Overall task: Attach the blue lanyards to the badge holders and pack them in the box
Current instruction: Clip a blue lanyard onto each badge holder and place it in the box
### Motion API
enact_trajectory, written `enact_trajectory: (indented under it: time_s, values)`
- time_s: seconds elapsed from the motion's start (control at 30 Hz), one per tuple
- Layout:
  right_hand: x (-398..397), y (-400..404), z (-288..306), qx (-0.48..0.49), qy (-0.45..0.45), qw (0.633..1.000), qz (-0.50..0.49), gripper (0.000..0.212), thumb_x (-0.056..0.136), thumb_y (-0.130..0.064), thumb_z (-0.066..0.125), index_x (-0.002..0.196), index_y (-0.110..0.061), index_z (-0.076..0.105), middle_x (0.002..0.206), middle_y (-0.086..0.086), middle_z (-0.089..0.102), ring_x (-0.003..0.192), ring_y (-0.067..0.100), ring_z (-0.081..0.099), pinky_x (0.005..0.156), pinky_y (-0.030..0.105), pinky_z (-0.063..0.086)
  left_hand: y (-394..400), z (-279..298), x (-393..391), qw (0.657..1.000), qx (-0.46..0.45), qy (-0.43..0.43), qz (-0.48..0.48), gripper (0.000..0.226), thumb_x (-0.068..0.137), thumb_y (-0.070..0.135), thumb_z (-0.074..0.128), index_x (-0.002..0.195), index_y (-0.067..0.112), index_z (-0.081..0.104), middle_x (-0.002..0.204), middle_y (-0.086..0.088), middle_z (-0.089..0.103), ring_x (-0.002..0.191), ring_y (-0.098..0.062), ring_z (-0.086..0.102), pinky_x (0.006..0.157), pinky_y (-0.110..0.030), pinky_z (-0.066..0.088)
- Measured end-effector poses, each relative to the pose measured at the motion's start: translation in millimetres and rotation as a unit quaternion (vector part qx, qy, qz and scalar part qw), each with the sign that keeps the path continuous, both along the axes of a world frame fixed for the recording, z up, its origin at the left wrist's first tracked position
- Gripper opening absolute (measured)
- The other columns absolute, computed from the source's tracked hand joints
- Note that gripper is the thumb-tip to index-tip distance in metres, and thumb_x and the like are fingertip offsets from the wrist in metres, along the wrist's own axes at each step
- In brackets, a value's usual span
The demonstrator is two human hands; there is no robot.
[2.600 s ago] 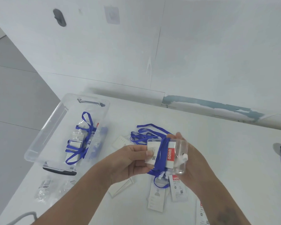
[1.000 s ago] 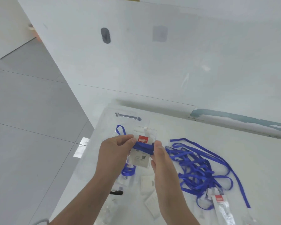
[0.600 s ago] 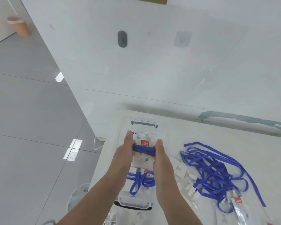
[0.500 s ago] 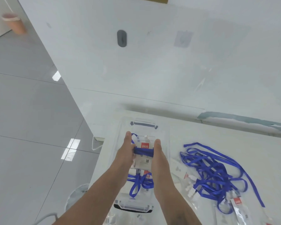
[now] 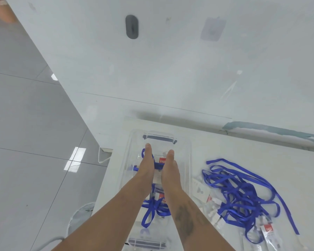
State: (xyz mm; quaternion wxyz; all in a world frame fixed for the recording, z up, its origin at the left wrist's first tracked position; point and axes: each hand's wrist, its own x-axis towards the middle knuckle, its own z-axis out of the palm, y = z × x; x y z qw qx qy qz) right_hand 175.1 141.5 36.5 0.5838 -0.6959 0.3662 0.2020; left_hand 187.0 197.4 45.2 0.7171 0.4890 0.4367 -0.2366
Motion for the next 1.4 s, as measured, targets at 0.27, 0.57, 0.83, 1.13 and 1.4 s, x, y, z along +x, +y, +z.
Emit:
enact_trajectory:
  time_s: [0.27, 0.57, 0.83, 1.13, 1.4]
  values:
    - [6.1, -1.3, 13.2, -0.040, 0.031, 0.999, 0.013, 0.086, 0.088, -0.075, 0.019, 0.151, -0.016, 0.028, 0.152, 0.006, 0.040, 0.137, 0.028, 0.039, 0.115, 0.049, 0.031, -0.1, -2.4, 1.3, 1.000, 0.009, 0.018, -0.008, 0.089, 0.087, 0.079, 0.030, 0.127, 0.005, 0.058, 0.113, -0.021, 0.067, 0.098, -0.031, 0.066, 0.088, -0.040, 0.049]
    - [0.3, -14.1, 33.8, -0.006, 0.028, 1.000, -0.007, 0.086, 0.083, -0.083, 0.020, 0.142, -0.024, 0.043, 0.136, 0.002, 0.057, 0.119, 0.023, 0.056, 0.107, 0.044, 0.043, 0.6, 22.7, -1.7, 0.995, 0.045, -0.005, -0.086, 0.055, 0.099, 0.063, 0.021, 0.073, 0.020, 0.044, 0.029, 0.016, 0.049, 0.025, 0.003, 0.049, 0.049, -0.019, 0.038]
    - [-35.0, -37.8, 105.3, 0.101, -0.044, 0.994, 0.016, 0.060, 0.096, -0.064, 0.029, 0.144, -0.030, 0.041, 0.146, -0.007, 0.045, 0.137, 0.018, 0.040, 0.107, 0.037, 0.033, 0.3, 50.7, -16.1, 0.982, 0.091, -0.105, -0.128, 0.068, 0.097, 0.067, 0.023, 0.144, 0.022, 0.042, 0.138, 0.008, 0.050, 0.122, -0.011, 0.051, 0.103, -0.032, 0.036]
    - [-74.1, -123.0, 142.3, -0.065, -0.266, 0.957, 0.092, 0.054, 0.090, -0.060, 0.036, 0.135, -0.035, 0.053, 0.132, -0.023, 0.054, 0.122, -0.006, 0.048, 0.091, 0.005, 0.038, -30.2, 103.5, -50.9, 0.912, 0.197, -0.336, -0.129, 0.032, 0.098, 0.051, 0.045, 0.127, 0.040, 0.053, 0.119, 0.027, 0.054, 0.113, 0.003, 0.050, 0.087, -0.012, 0.037]
    - [-104.0, -262.5, 145.4, -0.155, -0.313, 0.928, 0.133, 0.036, 0.091, -0.058, 0.043, 0.125, -0.052, 0.052, 0.127, -0.037, 0.049, 0.127, -0.001, 0.046, 0.103, 0.026, 0.038, -133.4, 117.3, -84.2, 0.896, 0.219, -0.370, -0.115, 0.029, 0.094, 0.057, 0.050, 0.122, 0.052, 0.053, 0.129, 0.027, 0.055, 0.120, 0.008, 0.049, 0.090, -0.015, 0.037]
